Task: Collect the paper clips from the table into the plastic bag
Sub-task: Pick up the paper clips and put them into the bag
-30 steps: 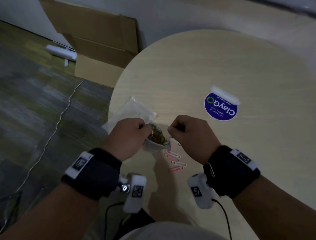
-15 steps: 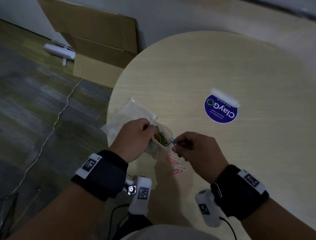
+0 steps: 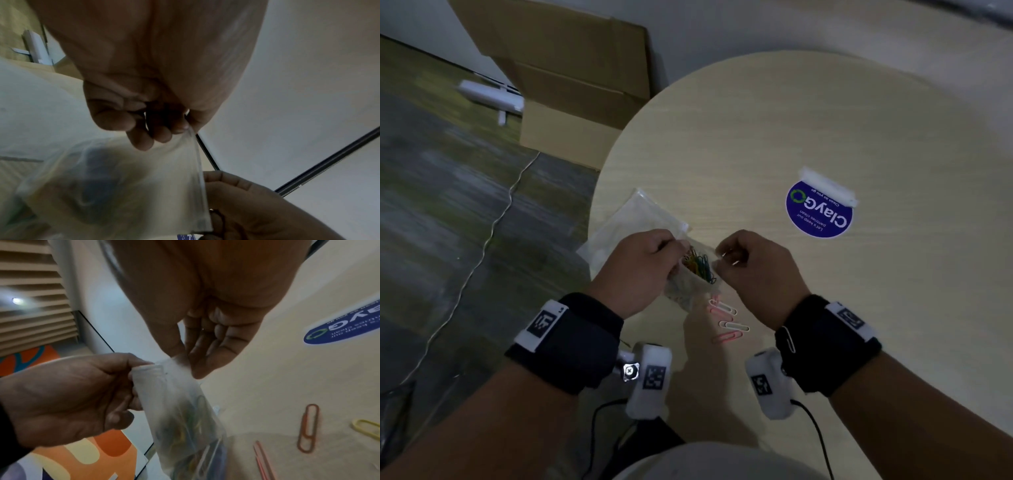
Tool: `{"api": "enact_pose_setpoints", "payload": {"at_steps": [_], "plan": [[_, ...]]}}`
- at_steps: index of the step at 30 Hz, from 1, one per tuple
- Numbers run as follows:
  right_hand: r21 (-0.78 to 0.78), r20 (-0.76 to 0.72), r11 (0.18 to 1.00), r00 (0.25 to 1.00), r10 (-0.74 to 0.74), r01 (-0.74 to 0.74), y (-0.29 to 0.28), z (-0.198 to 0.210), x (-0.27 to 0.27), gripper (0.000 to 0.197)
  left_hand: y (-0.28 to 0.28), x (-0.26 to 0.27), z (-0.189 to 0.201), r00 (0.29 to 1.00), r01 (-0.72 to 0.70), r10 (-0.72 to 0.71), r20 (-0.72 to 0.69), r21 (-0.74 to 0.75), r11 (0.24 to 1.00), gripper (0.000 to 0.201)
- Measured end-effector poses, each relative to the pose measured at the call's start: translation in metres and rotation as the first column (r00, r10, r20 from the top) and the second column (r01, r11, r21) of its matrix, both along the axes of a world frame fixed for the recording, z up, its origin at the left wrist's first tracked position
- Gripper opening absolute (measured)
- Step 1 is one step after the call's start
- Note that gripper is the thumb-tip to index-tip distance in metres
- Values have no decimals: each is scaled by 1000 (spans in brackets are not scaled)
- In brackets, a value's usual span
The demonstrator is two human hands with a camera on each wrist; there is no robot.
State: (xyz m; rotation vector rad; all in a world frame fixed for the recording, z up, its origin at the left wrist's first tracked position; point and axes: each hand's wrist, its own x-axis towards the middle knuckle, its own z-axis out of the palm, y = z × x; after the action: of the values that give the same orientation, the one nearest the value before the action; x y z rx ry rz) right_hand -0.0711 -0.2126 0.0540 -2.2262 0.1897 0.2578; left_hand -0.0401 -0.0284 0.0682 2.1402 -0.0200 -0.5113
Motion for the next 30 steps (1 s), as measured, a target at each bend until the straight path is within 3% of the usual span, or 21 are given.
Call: {"api": "enact_pose_setpoints", "payload": {"at_steps": [4, 7, 10, 11, 14, 15, 18, 20, 22, 26, 30], "plan": [[72, 52, 997, 998, -39, 35, -7, 2, -2, 5, 5, -5, 6, 997, -33, 35, 72, -32, 999, 46], [94, 13, 995, 999, -48, 46, -9, -2, -1, 5, 10, -11, -6, 998, -45, 49, 35, -91, 995, 50], [131, 8, 986, 995, -103, 101, -9, -6, 1, 7, 8, -14, -35, 990, 141, -137, -42, 126, 982, 113], [151, -3, 983, 994, -106, 105, -10, -5, 0, 8, 3, -15, -42, 985, 173, -169, -39, 145, 974, 120], [279, -96, 954, 992, -81, 105, -20, -6, -5, 13, -10, -15, -61, 987, 155, -160, 18, 154, 976, 95], [257, -89, 961, 993, -80, 100, -29, -9, -10, 13, -11, -15, -62, 987, 152, -158, 28, 160, 975, 88], [-47, -15, 994, 995, -97, 96, -70, -29, -32, 12, -1, -13, -64, 989, 142, -148, 31, 157, 977, 82], [-293, -38, 955, 997, -62, 48, -96, -44, -53, 26, 14, -14, -67, 988, 146, -153, 28, 167, 975, 77], [-403, -84, 915, 996, -38, 1, -107, -61, -72, 37, 29, -17, -69, 989, 140, -145, 18, 176, 975, 76], [-364, -99, 922, 979, -177, 130, -95, -79, -73, 41, 46, -25, -70, 994, 107, -105, -25, 117, 987, 80], [-280, -65, 956, 992, -107, 85, -85, -84, -61, 26, 52, -32, -73, 997, 75, -73, -28, 63, 995, 88]]}}
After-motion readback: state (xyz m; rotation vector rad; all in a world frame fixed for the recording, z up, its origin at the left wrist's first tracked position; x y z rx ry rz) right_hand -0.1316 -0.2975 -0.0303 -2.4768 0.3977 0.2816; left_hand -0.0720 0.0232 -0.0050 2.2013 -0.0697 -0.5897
